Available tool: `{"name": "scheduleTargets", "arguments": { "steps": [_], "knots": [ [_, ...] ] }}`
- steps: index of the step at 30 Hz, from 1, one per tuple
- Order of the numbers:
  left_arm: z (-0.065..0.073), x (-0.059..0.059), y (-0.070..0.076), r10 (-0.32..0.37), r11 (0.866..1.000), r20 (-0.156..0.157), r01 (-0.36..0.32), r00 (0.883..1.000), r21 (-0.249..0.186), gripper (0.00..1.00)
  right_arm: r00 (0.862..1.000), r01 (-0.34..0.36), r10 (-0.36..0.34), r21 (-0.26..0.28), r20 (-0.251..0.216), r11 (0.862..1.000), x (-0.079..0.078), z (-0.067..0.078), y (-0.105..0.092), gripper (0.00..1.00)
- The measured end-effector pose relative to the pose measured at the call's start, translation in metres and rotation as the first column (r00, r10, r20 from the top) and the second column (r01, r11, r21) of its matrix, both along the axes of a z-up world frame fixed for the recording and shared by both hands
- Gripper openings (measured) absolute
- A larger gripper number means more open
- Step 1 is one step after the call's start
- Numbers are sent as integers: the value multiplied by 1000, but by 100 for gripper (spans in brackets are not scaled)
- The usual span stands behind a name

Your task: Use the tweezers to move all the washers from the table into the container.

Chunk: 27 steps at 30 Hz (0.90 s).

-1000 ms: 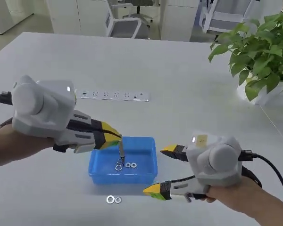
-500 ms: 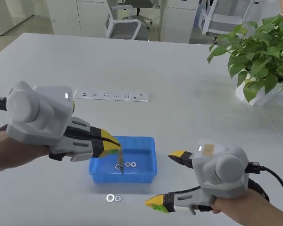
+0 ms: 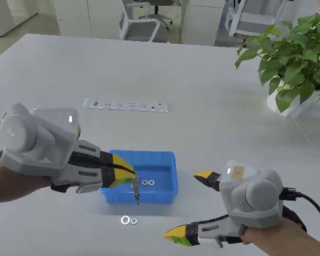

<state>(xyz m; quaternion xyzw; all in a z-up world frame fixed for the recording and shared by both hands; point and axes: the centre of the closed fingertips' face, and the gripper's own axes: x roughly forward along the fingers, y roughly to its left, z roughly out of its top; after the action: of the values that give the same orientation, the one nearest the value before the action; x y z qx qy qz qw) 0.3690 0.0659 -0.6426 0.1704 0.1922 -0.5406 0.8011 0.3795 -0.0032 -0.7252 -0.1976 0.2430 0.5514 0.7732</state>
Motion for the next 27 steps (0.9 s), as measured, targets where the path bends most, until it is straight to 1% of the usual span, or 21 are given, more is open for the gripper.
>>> {"name": "scheduleTargets", "arguments": {
  "steps": [6,13,18,27],
  "knots": [
    [-8,-4,0,-2,1000,-9,2,1000,-6,5,1000,-16,16,-12,-3,1000,-2,-3,2,86],
    [-18,-9,1,-5,1000,-18,5,1000,0,5,1000,-19,19,-18,-5,1000,-2,-5,2,86],
    [-28,-12,3,-7,1000,-27,7,1000,14,5,1000,-16,16,-20,-11,1000,-4,-8,1,86],
    [-36,-13,2,-1,1000,-36,1,999,7,5,1000,-16,16,-29,-19,999,-6,-12,-2,86]
  ]
}}
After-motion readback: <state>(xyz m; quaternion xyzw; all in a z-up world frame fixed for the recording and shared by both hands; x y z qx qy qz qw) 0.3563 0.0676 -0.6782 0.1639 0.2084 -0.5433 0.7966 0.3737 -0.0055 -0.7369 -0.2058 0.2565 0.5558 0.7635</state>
